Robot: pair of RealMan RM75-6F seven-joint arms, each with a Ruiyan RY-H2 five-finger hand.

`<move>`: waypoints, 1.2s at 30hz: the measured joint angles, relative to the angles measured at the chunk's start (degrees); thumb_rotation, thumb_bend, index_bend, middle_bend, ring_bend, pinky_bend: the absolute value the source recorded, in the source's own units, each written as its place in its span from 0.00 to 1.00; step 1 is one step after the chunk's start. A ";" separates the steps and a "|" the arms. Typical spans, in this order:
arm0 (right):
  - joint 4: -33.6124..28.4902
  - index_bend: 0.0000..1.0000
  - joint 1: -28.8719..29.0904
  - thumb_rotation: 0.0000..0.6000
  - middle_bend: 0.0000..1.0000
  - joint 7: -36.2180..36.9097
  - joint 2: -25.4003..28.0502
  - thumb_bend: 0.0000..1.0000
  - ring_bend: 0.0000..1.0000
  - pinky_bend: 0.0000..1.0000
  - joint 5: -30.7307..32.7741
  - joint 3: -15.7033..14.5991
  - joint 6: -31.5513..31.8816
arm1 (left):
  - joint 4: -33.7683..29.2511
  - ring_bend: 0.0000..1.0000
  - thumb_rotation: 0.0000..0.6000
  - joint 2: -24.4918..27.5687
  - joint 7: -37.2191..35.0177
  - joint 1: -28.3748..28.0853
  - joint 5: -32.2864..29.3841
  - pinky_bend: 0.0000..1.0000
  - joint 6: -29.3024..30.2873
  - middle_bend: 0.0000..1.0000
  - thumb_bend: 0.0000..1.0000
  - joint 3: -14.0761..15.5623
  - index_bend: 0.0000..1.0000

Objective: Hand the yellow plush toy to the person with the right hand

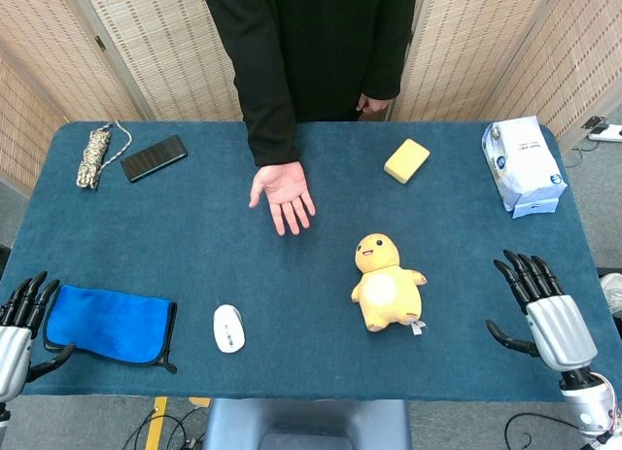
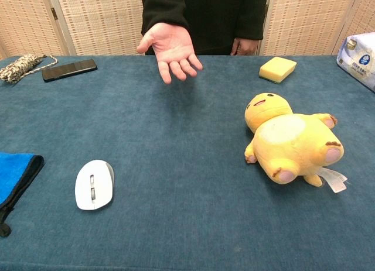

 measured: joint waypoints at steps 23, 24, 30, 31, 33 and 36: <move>2.01 0.00 7.27 1.00 0.00 4.36 -4.65 0.20 0.00 0.00 0.04 -1.02 -13.76 | -0.33 0.07 1.00 0.90 -2.56 0.56 0.76 0.26 1.97 0.05 0.24 0.00 0.00; 2.52 0.00 8.06 1.00 0.00 4.13 -5.62 0.20 0.00 0.00 0.74 -0.75 -15.34 | -0.34 0.07 1.00 1.01 -2.73 0.79 0.98 0.26 2.34 0.05 0.24 0.09 0.00; 6.48 0.00 11.82 1.00 0.00 4.01 -10.92 0.20 0.00 0.00 4.91 0.20 -22.84 | -0.02 0.07 1.00 1.55 -4.11 1.30 0.90 0.26 3.02 0.05 0.24 0.15 0.00; 7.34 0.00 12.24 1.00 0.00 4.48 -11.63 0.20 0.00 0.00 5.41 0.30 -23.61 | 0.02 0.07 1.00 1.61 -4.28 1.34 0.91 0.26 3.11 0.05 0.24 0.14 0.00; 9.54 0.00 13.11 1.00 0.00 5.86 -13.33 0.20 0.00 0.00 6.14 0.44 -24.95 | 0.08 0.07 1.00 1.70 -4.53 1.40 1.06 0.26 3.31 0.05 0.24 0.13 0.00; 13.04 0.00 14.24 1.00 0.00 8.17 -15.99 0.20 0.00 0.00 6.45 0.46 -26.31 | 0.08 0.07 1.00 1.72 -4.66 1.41 1.28 0.26 3.41 0.05 0.24 0.14 0.00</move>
